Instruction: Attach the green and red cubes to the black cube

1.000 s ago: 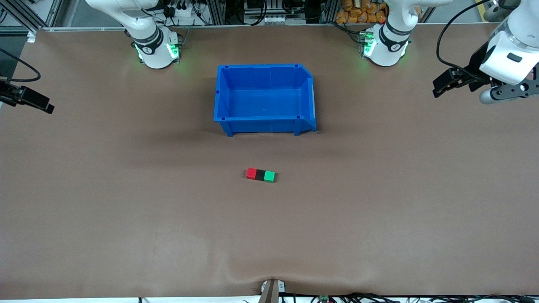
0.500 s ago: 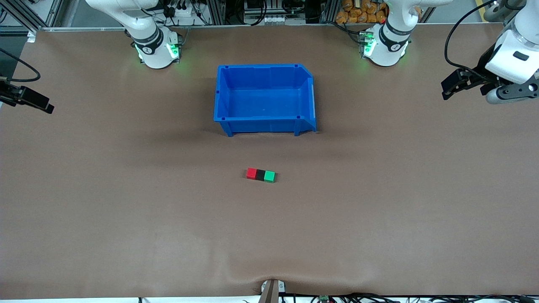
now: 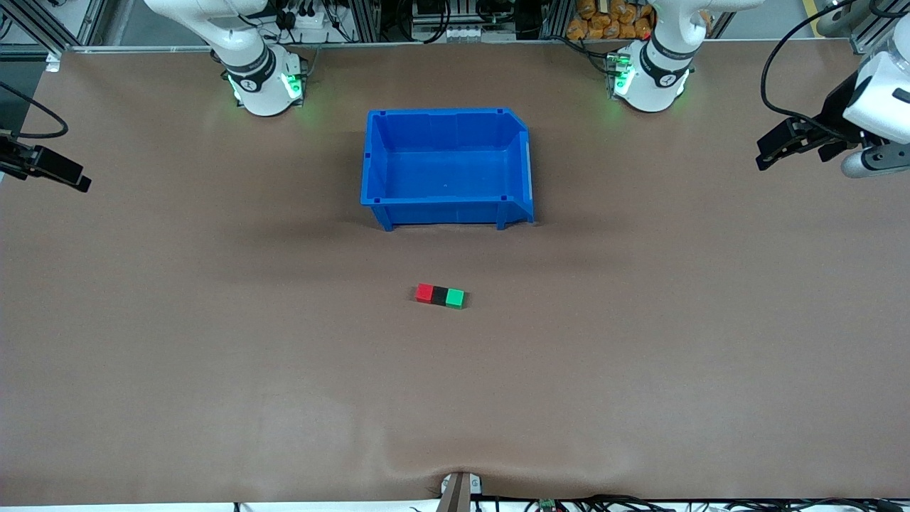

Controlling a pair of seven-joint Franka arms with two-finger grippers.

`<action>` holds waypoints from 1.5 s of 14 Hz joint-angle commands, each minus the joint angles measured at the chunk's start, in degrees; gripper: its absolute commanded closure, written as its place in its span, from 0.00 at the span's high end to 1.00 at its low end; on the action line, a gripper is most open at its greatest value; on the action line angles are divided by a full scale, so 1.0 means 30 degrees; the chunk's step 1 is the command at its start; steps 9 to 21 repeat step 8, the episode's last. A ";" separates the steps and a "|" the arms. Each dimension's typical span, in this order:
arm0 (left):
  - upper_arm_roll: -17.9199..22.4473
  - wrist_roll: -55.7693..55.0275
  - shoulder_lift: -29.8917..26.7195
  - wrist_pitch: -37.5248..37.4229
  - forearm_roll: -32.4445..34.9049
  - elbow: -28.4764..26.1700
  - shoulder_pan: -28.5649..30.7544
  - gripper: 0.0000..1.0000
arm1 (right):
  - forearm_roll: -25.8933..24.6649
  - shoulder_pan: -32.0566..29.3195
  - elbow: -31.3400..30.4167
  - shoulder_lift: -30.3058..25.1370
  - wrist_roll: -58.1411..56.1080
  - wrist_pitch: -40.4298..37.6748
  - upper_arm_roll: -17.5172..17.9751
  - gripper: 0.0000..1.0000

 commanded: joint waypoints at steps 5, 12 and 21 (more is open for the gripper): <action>-0.0067 0.0527 0.0396 -0.0013 -0.0060 0.0937 -0.0247 1.00 | -0.0156 -0.0211 0.0196 0.0029 0.0035 -0.0111 0.0111 1.00; -0.0097 0.0497 0.0426 -0.0014 -0.0060 0.0939 -0.0276 1.00 | -0.0126 -0.0299 0.0196 0.0029 0.0064 -0.0111 0.0111 1.00; -0.0097 0.0497 0.0426 -0.0014 -0.0060 0.0939 -0.0276 1.00 | -0.0126 -0.0299 0.0196 0.0029 0.0064 -0.0111 0.0111 1.00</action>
